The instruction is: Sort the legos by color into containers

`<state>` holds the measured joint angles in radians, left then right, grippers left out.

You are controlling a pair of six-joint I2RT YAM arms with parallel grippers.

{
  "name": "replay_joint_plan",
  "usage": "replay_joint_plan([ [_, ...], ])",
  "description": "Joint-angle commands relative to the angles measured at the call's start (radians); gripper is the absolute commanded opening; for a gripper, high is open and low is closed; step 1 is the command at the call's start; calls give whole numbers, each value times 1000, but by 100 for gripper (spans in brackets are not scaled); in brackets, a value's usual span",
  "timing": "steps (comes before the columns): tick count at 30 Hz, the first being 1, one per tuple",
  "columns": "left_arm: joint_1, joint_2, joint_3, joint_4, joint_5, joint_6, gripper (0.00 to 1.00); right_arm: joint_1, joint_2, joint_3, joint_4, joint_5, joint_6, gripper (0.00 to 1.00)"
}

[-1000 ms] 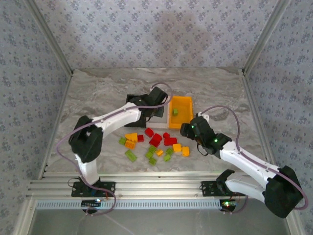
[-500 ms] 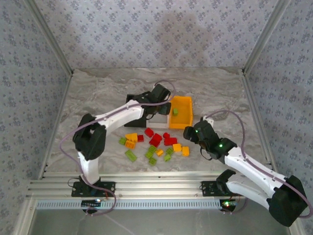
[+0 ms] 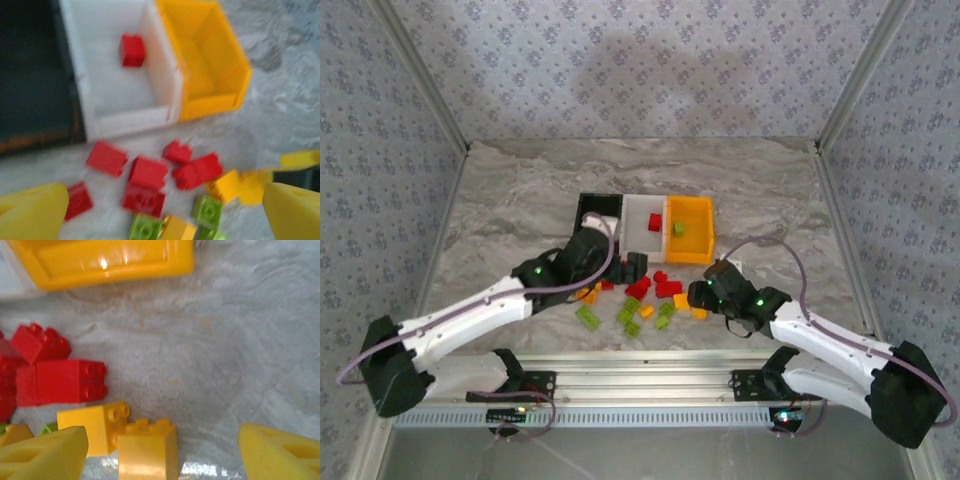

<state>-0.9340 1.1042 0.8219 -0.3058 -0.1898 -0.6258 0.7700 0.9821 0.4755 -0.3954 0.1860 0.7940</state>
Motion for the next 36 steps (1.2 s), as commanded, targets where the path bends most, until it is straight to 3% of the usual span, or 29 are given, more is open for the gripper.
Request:
replay_joint_plan([
  [1,-2,-124,-118,3,-51,-102,99,44,23,-12,-44,10,22,79],
  [10,-2,-328,-264,-68,-133,-180,100,96,162,16,-31,59,31,72],
  [17,-2,-333,-265,-96,-158,-189,100,94,216,30,-103,101,89,49],
  [22,-2,-350,-265,-112,-182,-190,99,91,174,24,-75,104,38,37],
  [30,-1,-414,-275,-175,-240,-201,99,86,47,123,-108,87,-104,32],
  [36,0,-480,-313,-244,-282,-249,99,114,255,372,-5,-23,-231,32],
])
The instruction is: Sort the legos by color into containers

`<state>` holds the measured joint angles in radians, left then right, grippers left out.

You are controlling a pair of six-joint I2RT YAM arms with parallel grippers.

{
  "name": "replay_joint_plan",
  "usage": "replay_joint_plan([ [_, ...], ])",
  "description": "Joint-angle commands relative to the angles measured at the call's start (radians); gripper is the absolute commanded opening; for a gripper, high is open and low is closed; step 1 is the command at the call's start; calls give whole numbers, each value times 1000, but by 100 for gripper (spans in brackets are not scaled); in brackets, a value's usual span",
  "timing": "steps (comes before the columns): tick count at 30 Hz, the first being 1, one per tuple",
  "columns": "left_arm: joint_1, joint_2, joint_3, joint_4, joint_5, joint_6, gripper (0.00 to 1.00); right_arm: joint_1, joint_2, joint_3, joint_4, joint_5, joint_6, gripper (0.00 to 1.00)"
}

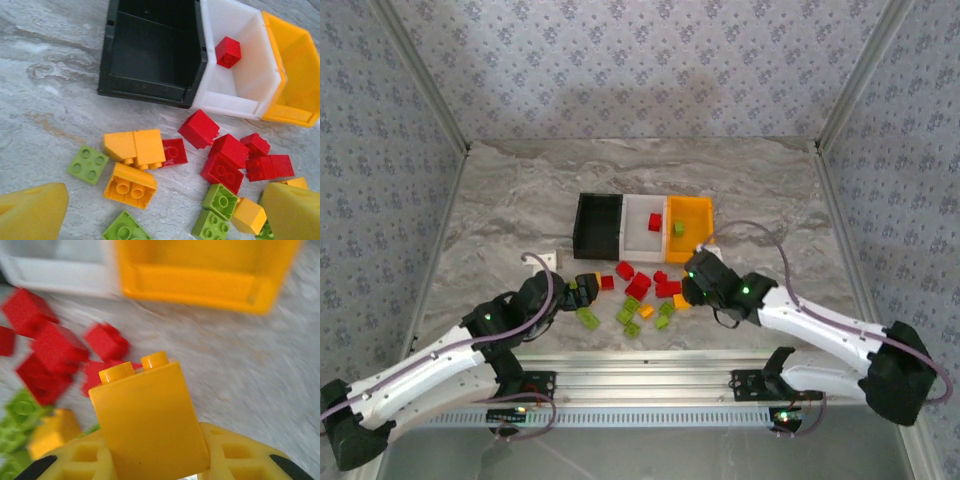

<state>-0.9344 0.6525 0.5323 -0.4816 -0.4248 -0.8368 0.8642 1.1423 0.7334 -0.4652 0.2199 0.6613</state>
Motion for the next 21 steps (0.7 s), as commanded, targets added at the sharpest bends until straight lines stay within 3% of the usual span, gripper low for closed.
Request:
replay_joint_plan([
  [1,-1,-38,-31,-73,-45,-45,99,31,150,162,78,-66,-118,32],
  [9,5,-119,-80,-151,-27,-109,99,43,652,684,88,-163,-223,32],
  [14,8,-137,-104,-155,5,-129,99,9,876,944,21,-193,-217,34],
  [16,8,-131,-108,-154,14,-130,99,-3,935,1017,0,-198,-211,40],
  [19,8,-112,-109,-138,34,-114,100,-18,984,1088,-12,-200,-200,64],
  [21,9,-90,-107,-128,49,-102,99,-23,975,1092,2,-195,-194,70],
])
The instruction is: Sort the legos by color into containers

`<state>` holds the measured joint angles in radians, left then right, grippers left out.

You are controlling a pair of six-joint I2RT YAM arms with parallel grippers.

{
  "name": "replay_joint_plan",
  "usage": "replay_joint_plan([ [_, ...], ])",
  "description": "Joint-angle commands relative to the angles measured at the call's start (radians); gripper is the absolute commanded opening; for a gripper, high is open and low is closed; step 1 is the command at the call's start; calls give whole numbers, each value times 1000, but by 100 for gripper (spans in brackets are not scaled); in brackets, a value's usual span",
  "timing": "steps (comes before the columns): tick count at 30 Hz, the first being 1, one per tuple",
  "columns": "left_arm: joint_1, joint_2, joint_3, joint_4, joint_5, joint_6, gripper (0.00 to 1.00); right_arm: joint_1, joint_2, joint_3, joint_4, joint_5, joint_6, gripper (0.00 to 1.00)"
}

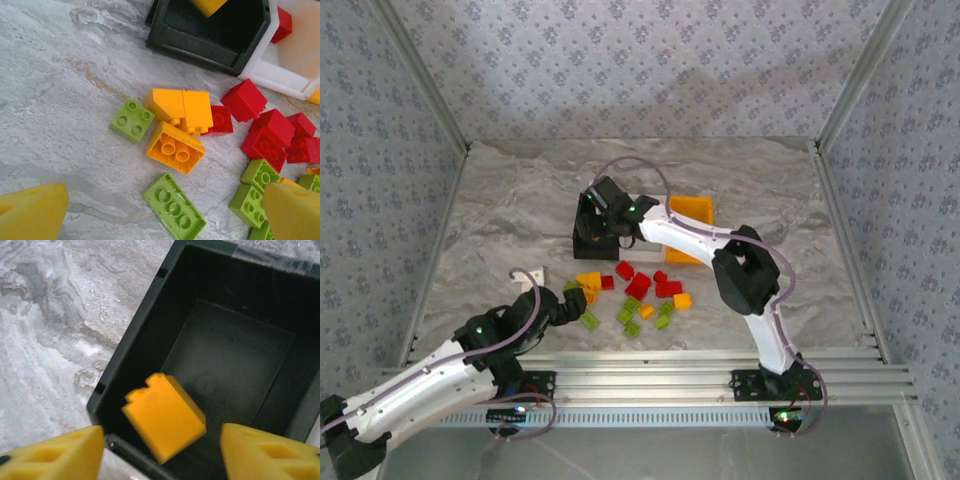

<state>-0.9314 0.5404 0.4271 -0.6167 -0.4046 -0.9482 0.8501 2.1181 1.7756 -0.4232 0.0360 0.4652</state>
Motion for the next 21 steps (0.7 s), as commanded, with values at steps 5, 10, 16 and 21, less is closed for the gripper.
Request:
replay_joint_plan([
  [5,6,112,11,72,86,84,99,-6,-151,-109,73,33,25,73],
  [10,6,273,26,169,120,151,93,-3,-357,-379,186,59,80,74],
  [16,5,465,51,223,169,162,90,-2,-543,-633,228,97,131,75],
  [21,1,567,47,218,197,123,92,4,-654,-761,243,130,150,75],
])
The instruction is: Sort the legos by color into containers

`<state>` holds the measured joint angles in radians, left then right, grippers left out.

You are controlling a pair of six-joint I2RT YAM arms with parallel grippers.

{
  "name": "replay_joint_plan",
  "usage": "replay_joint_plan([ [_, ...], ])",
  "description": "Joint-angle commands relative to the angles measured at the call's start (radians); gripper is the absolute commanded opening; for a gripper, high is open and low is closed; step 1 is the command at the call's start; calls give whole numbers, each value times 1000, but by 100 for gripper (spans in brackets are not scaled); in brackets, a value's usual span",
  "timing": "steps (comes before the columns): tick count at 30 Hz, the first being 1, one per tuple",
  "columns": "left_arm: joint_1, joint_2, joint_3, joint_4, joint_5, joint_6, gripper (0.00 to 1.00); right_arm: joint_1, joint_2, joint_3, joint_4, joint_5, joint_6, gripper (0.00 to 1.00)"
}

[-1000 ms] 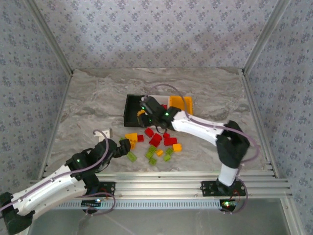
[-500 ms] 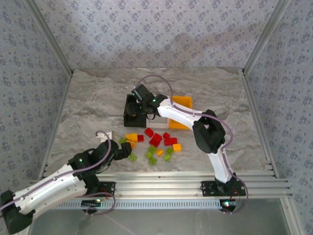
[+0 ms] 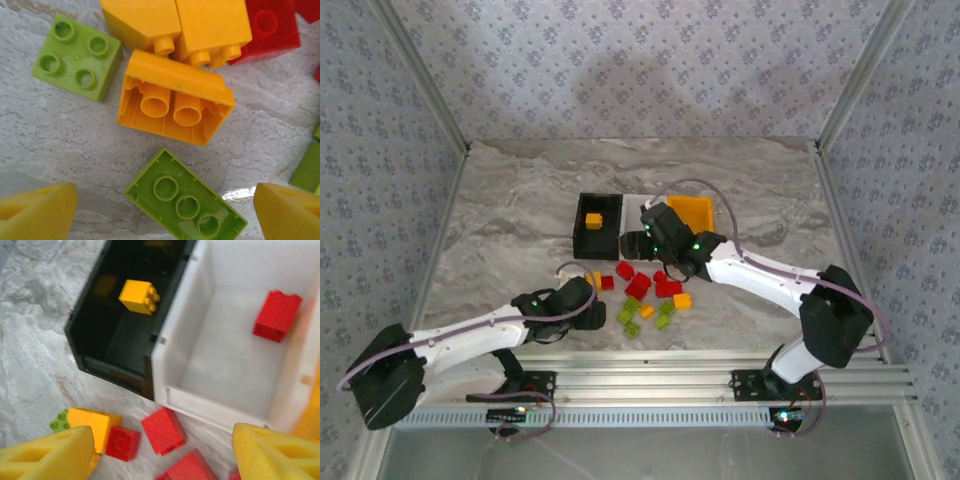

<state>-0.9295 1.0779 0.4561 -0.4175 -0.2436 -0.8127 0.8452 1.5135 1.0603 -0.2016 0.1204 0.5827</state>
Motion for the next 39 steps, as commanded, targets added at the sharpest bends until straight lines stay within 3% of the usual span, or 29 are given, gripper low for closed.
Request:
replay_joint_plan([
  [1,0,40,9,39,50,-15,92,10,-62,-60,23,52,34,75],
  [5,0,80,-7,101,85,-28,91,8,-96,-105,23,72,36,75],
  [12,0,106,-6,70,97,-20,80,3,-134,-142,22,86,39,75],
  [18,-1,137,-13,78,163,-6,59,3,-154,-160,27,103,39,75],
  [26,-15,113,3,19,175,6,44,-2,-173,-175,26,107,40,76],
  [39,-70,28,224,-107,111,65,35,-20,-303,-256,-17,159,100,76],
])
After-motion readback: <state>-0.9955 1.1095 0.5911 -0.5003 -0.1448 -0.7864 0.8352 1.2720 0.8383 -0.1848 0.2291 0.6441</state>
